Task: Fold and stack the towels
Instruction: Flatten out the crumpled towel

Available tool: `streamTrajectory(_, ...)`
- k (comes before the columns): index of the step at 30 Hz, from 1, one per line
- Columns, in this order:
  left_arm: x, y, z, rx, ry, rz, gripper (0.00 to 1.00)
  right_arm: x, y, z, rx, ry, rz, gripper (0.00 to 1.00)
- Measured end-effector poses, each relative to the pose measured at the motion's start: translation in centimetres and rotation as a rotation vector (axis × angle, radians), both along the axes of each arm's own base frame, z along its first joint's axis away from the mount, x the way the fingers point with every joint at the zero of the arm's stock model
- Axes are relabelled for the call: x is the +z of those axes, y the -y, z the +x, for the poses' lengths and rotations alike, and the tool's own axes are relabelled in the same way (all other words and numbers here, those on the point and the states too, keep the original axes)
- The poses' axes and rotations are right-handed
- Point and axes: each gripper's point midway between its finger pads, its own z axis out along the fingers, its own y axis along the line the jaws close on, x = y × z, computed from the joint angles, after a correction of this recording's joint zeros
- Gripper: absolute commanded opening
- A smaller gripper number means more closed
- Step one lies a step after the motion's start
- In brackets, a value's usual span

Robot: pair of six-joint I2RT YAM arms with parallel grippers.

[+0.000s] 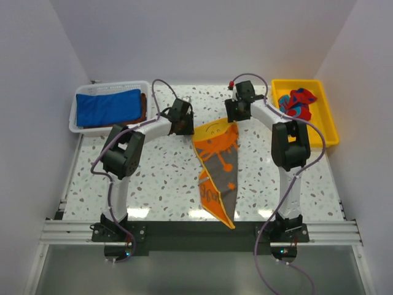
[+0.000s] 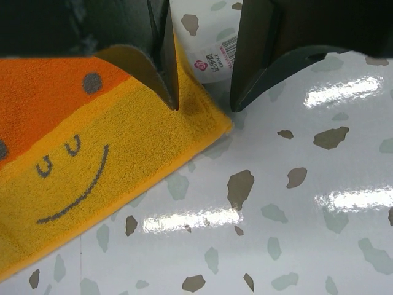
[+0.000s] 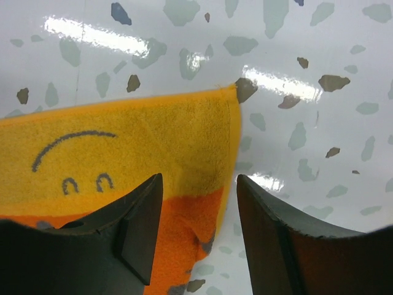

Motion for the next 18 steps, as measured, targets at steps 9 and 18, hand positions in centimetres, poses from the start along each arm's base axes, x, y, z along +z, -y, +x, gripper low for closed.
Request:
streamTrajectory(9,-0.3,0.0,0.4,-0.001,0.015,0.006,0.03,-1.3,0.4,2.6,0.025,0.011,-0.006,0.51)
streamTrajectory(18,-0.4,-0.1,0.5,-0.028,0.026,0.026,0.0,-2.6,0.2,4.4,0.054,0.011,-0.024,0.47)
